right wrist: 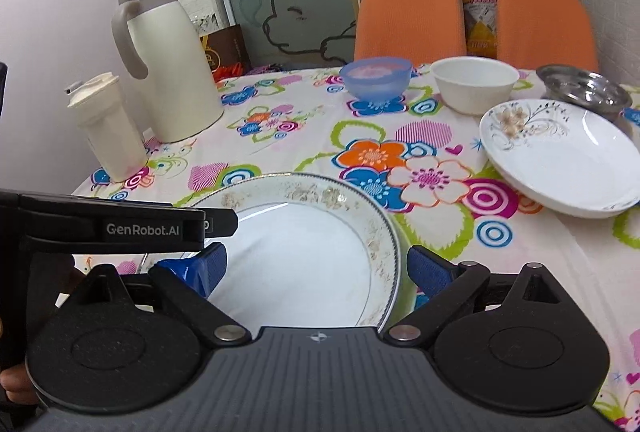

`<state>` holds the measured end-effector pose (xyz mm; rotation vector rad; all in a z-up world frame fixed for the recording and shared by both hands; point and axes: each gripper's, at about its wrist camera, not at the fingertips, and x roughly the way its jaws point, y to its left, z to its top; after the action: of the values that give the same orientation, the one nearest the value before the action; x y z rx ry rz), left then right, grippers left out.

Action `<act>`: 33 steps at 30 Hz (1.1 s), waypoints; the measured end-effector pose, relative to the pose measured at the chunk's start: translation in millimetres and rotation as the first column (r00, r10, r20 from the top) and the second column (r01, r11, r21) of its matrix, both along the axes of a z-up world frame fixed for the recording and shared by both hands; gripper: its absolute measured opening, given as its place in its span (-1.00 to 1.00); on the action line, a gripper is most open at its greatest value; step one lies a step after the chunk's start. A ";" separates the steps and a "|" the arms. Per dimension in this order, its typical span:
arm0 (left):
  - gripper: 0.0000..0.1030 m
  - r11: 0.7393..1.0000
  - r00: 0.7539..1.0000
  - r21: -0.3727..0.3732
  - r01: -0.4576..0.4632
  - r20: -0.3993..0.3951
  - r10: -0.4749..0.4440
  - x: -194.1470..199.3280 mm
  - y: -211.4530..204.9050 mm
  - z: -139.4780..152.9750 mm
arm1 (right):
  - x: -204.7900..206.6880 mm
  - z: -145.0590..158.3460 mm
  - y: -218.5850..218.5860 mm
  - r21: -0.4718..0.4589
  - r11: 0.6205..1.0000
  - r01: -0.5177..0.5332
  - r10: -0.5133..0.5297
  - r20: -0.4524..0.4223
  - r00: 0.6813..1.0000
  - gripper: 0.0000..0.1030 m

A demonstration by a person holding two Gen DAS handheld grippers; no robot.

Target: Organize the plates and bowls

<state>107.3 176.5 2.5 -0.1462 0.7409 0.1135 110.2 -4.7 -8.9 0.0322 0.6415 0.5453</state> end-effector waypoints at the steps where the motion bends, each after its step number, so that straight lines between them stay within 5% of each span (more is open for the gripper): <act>1: 0.22 1.000 1.000 -0.002 -0.003 0.000 0.003 0.7 0.1 1.8 | 0.2 2.0 -2.0 0.004 1.000 0.004 -0.004 0.007 1.000 0.64; 16: 0.23 0.999 0.999 0.010 0.050 -0.002 -0.050 15.4 -26.0 14.6 | 11.7 1.3 -67.6 0.084 0.989 0.125 -0.123 -0.027 0.992 0.64; 28: 0.22 0.965 0.964 0.065 0.253 -0.103 -0.246 109.2 -106.7 11.0 | 70.4 5.4 -165.0 0.068 0.935 0.348 -0.349 0.001 0.937 0.64; 33: 0.24 0.944 0.936 0.015 0.329 -0.135 -0.324 163.7 -130.7 5.4 | 108.0 -1.3 -184.2 0.009 0.924 0.382 -0.382 -0.009 0.924 0.64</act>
<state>271.0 45.8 7.8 0.0224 0.8842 -0.1823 218.2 -188.9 -10.2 0.1660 0.6197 0.1700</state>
